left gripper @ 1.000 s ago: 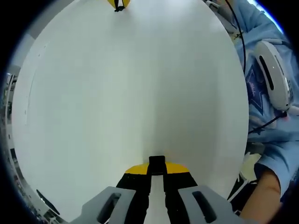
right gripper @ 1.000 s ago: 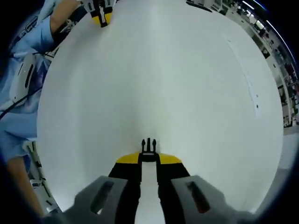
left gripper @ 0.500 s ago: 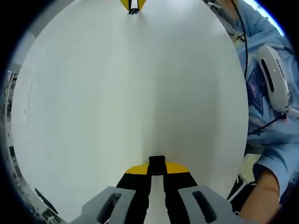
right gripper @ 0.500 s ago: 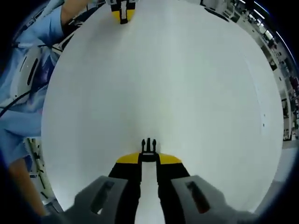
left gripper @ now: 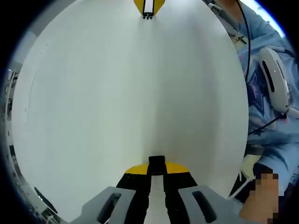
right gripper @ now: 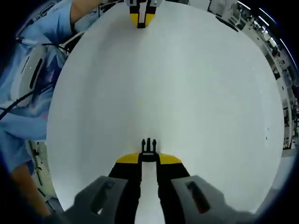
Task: Snap the two parts of the plastic buckle together until the buckle closes and remains connected.
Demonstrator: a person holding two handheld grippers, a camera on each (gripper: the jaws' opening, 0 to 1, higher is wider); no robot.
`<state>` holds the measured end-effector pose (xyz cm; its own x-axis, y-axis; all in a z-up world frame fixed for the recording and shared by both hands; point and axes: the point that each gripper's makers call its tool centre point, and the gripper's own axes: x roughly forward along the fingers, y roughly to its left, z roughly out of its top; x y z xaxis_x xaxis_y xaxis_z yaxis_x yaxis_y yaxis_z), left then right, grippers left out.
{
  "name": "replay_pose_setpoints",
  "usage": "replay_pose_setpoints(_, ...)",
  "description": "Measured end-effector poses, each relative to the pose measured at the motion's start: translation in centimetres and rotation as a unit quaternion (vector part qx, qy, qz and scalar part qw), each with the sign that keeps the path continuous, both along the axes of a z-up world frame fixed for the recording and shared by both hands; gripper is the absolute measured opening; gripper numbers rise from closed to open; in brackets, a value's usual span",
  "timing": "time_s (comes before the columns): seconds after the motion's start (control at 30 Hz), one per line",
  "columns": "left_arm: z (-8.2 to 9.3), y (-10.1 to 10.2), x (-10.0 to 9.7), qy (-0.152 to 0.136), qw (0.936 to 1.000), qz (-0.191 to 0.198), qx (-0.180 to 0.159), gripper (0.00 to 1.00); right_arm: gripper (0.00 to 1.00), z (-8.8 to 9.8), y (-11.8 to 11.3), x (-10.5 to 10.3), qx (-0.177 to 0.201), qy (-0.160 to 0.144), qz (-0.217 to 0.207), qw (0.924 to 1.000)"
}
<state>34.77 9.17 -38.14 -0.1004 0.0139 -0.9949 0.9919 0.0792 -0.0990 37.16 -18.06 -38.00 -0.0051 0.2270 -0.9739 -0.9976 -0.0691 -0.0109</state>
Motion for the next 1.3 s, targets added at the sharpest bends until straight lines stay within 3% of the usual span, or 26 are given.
replay_pose_setpoints(0.17, 0.0, 0.0, -0.1, -0.001, 1.0000, 0.000, 0.006, 0.08, 0.12, 0.0, 0.6, -0.9, -0.004, -0.005, 0.011, 0.9999)
replay_pose_setpoints(0.27, 0.1, -1.3, -0.6, 0.013, 0.9996, -0.004, -0.025, 0.08, 0.12, 0.0, 1.0, -1.3, -0.005, -0.006, 0.019, 0.9998)
replay_pose_setpoints(0.43, 0.0, -1.7, -0.7, 0.006, 0.9998, -0.011, -0.014, 0.08, 0.12, 0.0, 1.2, -1.5, -0.008, -0.010, 0.021, 0.9997)
replay_pose_setpoints(0.83, -0.2, -3.6, -0.8, 0.006, 0.9996, -0.009, -0.025, 0.08, 0.12, -0.4, 2.3, -2.6, -0.007, -0.013, 0.029, 0.9995)
replay_pose_setpoints(1.3, -0.7, -7.5, -2.3, 0.022, 0.9965, -0.013, -0.079, 0.08, 0.11, -0.8, 3.8, -3.7, 0.003, -0.013, 0.041, 0.9991)
